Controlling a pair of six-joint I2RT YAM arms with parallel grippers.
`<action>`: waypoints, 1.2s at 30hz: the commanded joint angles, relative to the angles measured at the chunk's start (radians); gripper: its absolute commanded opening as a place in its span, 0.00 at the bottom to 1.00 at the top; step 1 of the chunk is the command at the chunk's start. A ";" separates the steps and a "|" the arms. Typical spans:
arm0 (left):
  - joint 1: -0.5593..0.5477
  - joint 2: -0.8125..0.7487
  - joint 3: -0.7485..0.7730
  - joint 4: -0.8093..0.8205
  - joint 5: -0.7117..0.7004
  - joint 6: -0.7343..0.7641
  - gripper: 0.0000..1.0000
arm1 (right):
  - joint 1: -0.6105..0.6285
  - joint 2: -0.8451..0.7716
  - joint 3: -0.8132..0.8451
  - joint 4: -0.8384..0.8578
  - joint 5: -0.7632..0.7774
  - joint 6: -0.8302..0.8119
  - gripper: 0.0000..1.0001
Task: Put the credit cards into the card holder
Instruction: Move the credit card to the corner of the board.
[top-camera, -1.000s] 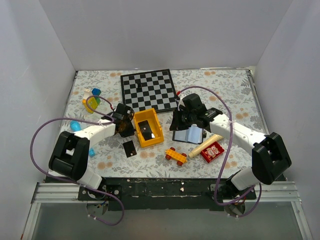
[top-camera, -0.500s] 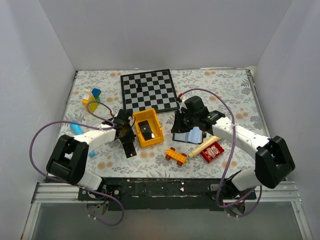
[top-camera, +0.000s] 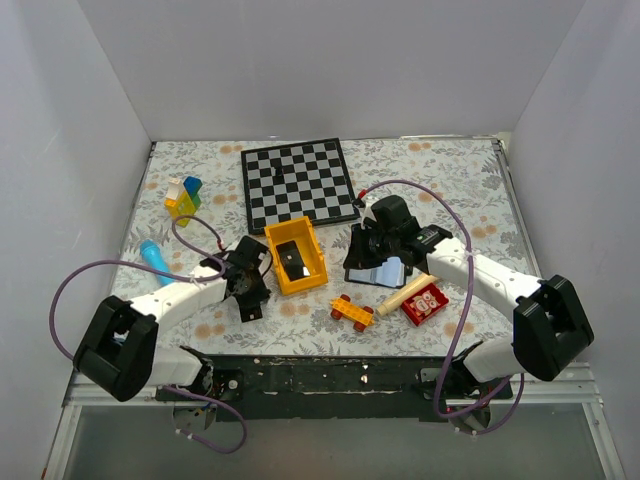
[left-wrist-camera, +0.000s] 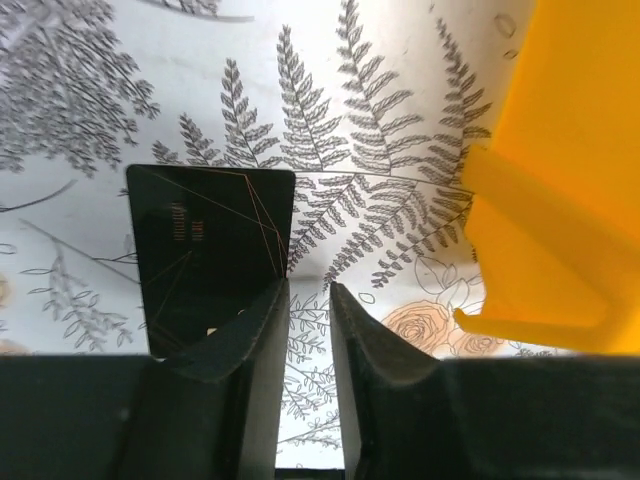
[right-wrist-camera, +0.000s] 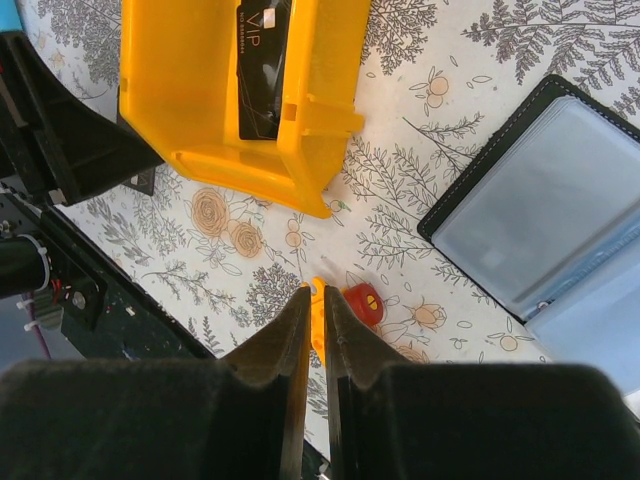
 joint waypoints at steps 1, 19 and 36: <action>-0.002 -0.048 0.158 -0.108 -0.133 0.028 0.29 | -0.003 -0.041 0.005 0.019 -0.005 -0.012 0.18; 0.072 0.182 0.204 -0.113 -0.206 0.056 0.37 | -0.003 -0.024 0.011 0.006 -0.011 -0.023 0.19; 0.014 0.176 0.048 -0.110 -0.110 -0.055 0.30 | -0.003 -0.009 -0.002 0.018 -0.028 -0.038 0.19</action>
